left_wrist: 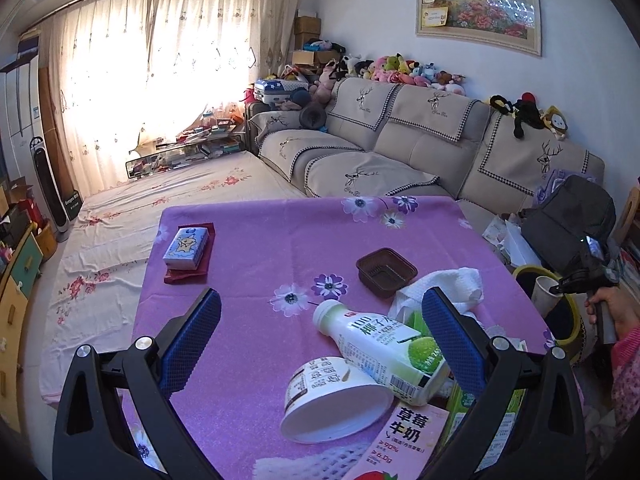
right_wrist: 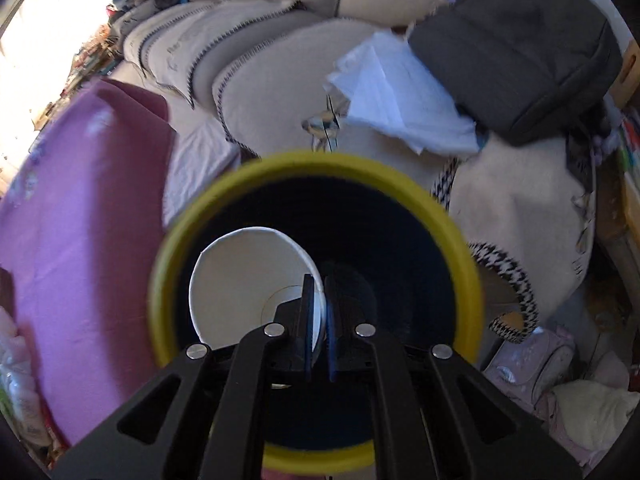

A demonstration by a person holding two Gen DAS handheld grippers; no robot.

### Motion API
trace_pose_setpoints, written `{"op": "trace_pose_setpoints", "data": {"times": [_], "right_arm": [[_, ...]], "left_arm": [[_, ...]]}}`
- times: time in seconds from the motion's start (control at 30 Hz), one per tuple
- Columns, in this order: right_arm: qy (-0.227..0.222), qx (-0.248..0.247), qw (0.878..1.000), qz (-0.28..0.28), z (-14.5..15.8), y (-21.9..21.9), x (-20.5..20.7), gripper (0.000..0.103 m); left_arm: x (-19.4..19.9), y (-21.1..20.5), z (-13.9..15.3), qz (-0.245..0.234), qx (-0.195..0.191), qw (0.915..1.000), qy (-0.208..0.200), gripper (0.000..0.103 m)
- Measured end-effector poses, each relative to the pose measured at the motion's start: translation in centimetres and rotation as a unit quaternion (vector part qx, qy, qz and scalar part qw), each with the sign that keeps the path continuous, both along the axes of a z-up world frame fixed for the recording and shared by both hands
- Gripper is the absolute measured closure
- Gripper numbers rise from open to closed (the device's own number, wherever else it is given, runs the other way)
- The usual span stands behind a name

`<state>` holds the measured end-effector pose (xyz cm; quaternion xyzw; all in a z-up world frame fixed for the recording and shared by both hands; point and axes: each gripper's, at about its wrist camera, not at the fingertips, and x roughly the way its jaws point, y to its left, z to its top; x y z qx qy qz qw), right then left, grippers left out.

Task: Collect trash
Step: 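Carry the cup over the yellow bin and open the right gripper, then grasp the white tissue on the table with the left gripper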

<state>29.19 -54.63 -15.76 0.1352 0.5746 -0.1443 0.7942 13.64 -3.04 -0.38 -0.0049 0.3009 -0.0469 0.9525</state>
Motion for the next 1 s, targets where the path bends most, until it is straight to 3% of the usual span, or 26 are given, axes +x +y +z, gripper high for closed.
{"op": "trace_pose_setpoints", "data": {"times": [0.2, 0.27, 0.33, 0.47, 0.67, 0.87, 1.0], "right_arm": [[0.026, 0.012, 0.999, -0.015, -3.4, -1.6, 1.2, 0.095], [0.026, 0.013, 0.999, -0.017, -3.9, -1.9, 1.0, 0.084], [0.019, 0.014, 1.000, -0.018, -3.6, -1.9, 0.5, 0.078], [-0.018, 0.020, 1.000, -0.009, -2.0, -1.7, -1.6, 0.078], [-0.103, 0.025, 0.994, 0.022, 2.3, 0.9, -6.8, 0.071], [-0.165, 0.037, 0.984, 0.049, 5.3, 3.7, -11.9, 0.066], [-0.180, 0.052, 0.980, 0.061, 6.0, 4.6, -13.5, 0.066]], "left_arm": [[0.0, -3.0, -0.1, -0.024, 0.016, 0.9994, 0.018, 0.004], [0.1, -3.8, 0.0, -0.036, 0.022, 0.9989, 0.020, 0.004], [0.2, -4.9, 0.1, -0.053, 0.025, 0.9980, 0.024, 0.004], [0.9, -7.7, 0.5, -0.106, 0.037, 0.9928, 0.041, 0.004], [4.1, -13.3, 0.2, -0.204, 0.076, 0.9712, 0.098, 0.004], [9.0, -19.4, -2.2, -0.251, 0.130, 0.9463, 0.156, 0.004], [11.8, -21.7, -4.4, -0.255, 0.150, 0.9358, 0.191, 0.011]]}}
